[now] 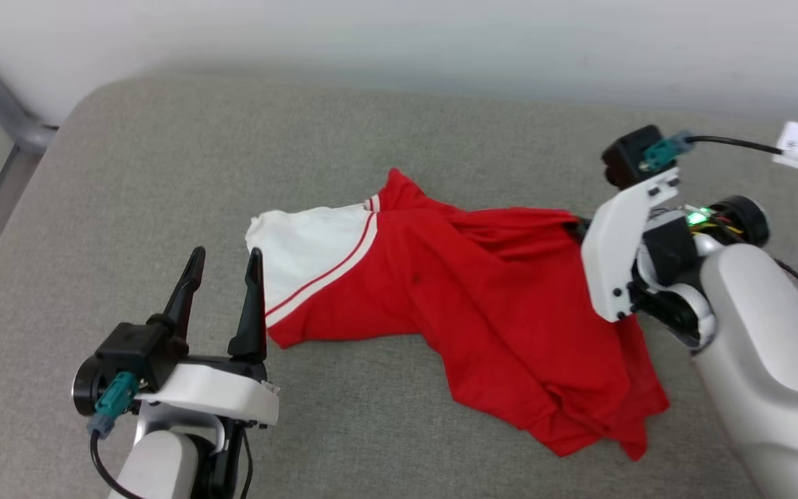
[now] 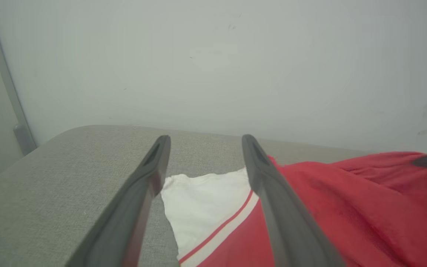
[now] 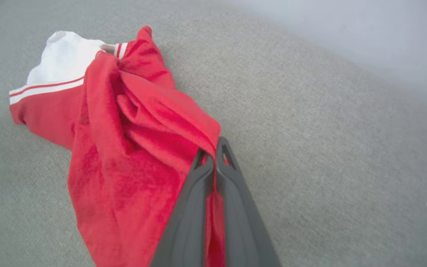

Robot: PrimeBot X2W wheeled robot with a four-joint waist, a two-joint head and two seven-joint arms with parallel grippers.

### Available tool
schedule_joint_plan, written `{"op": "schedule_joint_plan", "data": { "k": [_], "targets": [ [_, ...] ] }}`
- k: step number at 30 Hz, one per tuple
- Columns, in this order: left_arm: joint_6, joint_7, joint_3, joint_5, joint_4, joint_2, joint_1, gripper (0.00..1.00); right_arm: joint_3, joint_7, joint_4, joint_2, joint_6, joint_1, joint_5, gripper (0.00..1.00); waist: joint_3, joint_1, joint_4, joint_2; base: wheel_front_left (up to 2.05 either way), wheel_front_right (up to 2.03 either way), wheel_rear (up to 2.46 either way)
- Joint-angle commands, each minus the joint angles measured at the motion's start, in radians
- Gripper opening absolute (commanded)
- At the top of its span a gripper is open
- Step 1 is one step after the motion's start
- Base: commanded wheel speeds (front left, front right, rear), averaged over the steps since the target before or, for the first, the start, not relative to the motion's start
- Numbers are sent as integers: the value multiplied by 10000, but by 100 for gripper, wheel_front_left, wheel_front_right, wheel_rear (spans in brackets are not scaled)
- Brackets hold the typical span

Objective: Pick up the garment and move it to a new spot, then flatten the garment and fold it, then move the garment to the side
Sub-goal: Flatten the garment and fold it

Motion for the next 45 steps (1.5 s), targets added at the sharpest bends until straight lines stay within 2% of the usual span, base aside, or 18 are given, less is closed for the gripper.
{"op": "schedule_joint_plan", "data": {
  "k": [1,7,10,14,19,24,25,26,29,40,45],
  "targets": [
    [44,-25,44,91,47,30,201,100,-198,-125,-319,-136,-7,431,-47,0,-397,0,-297,0,0,0,0],
    [183,15,26,116,116,103,694,100,-1866,-32,-2228,-348,-7,2640,-540,0,-1003,0,-607,0,0,0,0],
    [242,104,9,56,131,113,945,100,-2863,247,-3210,-21,-7,4244,-883,0,-1228,0,-709,0,0,0,0],
    [328,236,-10,-5,109,137,1255,100,-3945,583,-4268,819,-7,6402,-1212,0,-1422,0,-784,0,0,0,0],
    [372,403,-81,-39,136,174,1548,100,-4367,770,-4447,1530,-7,8496,-1136,0,-1621,0,-824,0,0,0,0],
    [399,540,-198,-56,139,208,1768,100,-4344,549,-4088,1706,-5,9652,-773,1,-1816,0,-823,0,0,0,0],
    [400,550,-213,-60,122,217,1811,100,-4264,423,-4042,1713,-5,9760,-583,29,-1834,0,-835,0,0,0,0],
    [397,574,-230,-66,118,227,1846,100,-4217,196,-4051,1717,-5,9811,-517,99,-1845,0,-849,0,0,0,0],
    [413,614,-259,-71,89,236,1892,100,-4209,-367,-4079,1703,-5,9781,-390,100,-1864,0,-889,0,0,0,0],
    [480,798,-350,-103,-16,326,1888,100,-4844,-4766,-4044,1708,-5,8661,-1242,100,-1909,0,-1026,0,0,0,0],
    [465,848,-397,-133,22,357,1676,100,-4782,-6335,-3964,1707,-5,8106,-1830,100,-1868,0,-999,0,0,0,0]
  ]
}}
